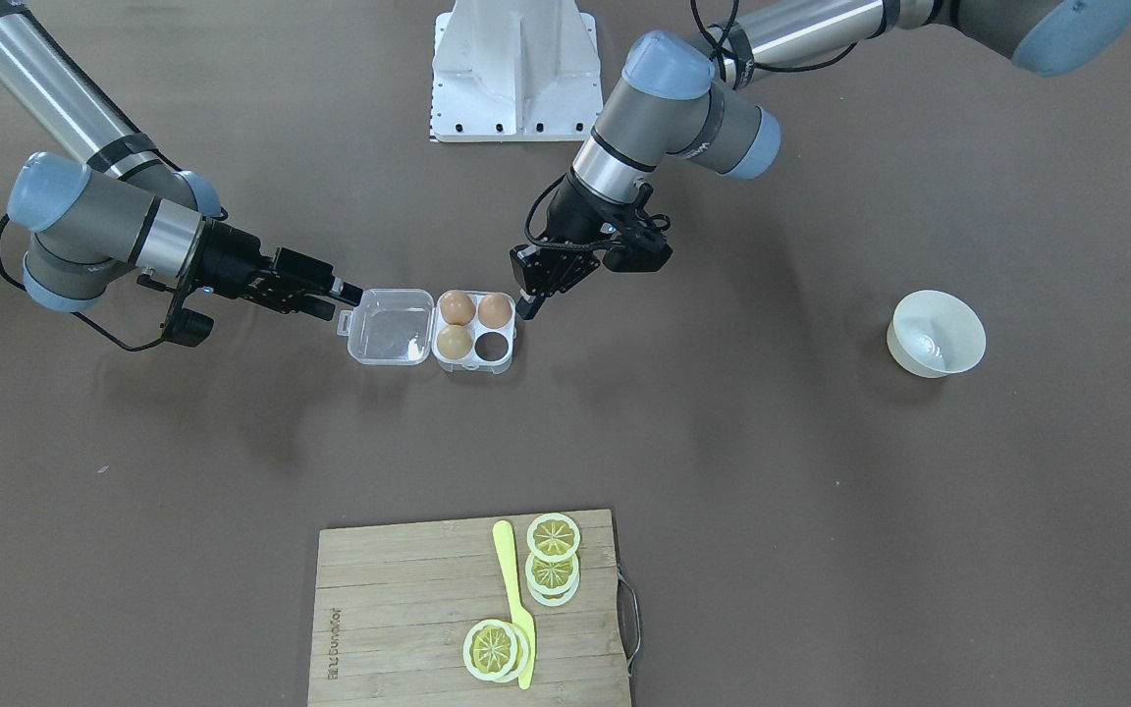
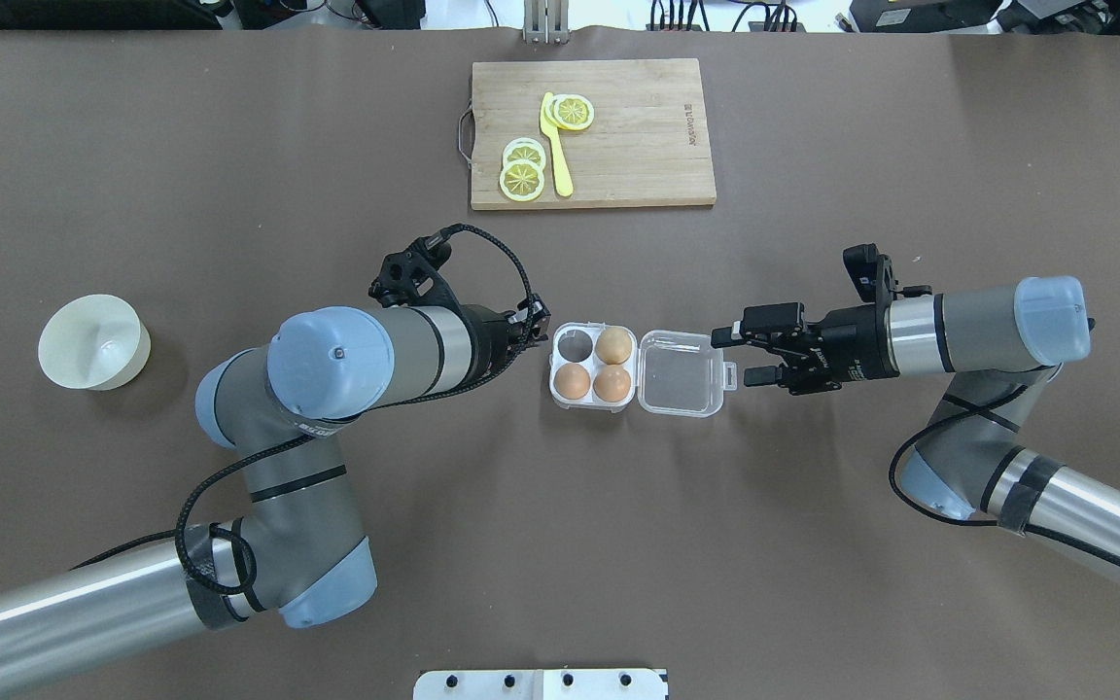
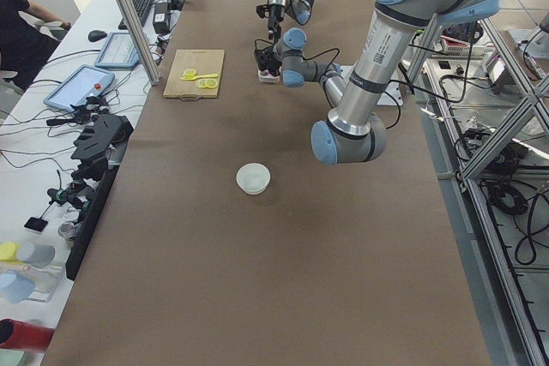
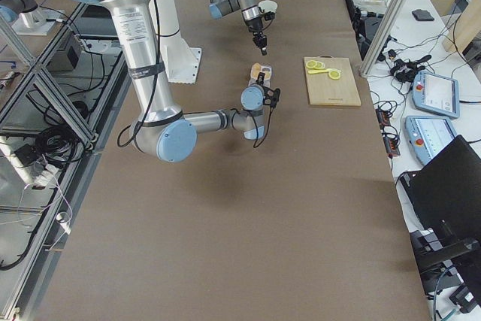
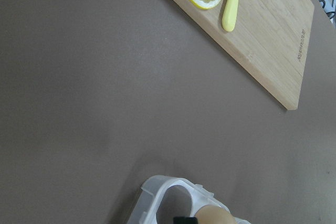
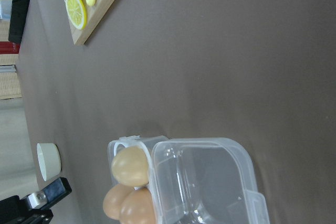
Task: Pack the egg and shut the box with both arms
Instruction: 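Grasp the edge of the clear lid with the right gripper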
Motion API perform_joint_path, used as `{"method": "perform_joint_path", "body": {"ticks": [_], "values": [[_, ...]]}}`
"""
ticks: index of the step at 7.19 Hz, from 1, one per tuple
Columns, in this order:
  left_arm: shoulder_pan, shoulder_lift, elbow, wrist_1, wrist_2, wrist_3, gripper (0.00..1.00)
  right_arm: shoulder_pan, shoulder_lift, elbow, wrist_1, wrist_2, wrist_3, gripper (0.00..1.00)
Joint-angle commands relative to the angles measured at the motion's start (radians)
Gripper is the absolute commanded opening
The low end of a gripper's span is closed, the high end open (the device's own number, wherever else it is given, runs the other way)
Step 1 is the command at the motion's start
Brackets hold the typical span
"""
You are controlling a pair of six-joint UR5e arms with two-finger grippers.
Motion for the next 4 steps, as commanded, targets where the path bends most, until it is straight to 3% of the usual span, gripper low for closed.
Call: {"method": "perform_joint_path", "body": {"ticks": [1, 4], "values": [[0.001, -0.002, 0.000, 0.006, 0.000, -0.001, 0.00, 0.000, -0.005, -0.016, 0.002, 0.001, -0.001, 0.94], [0.001, -0.012, -0.004, 0.033, 0.000, -0.001, 0.00, 0.000, -0.016, -0.039, 0.022, 0.002, -0.001, 0.90]]}}
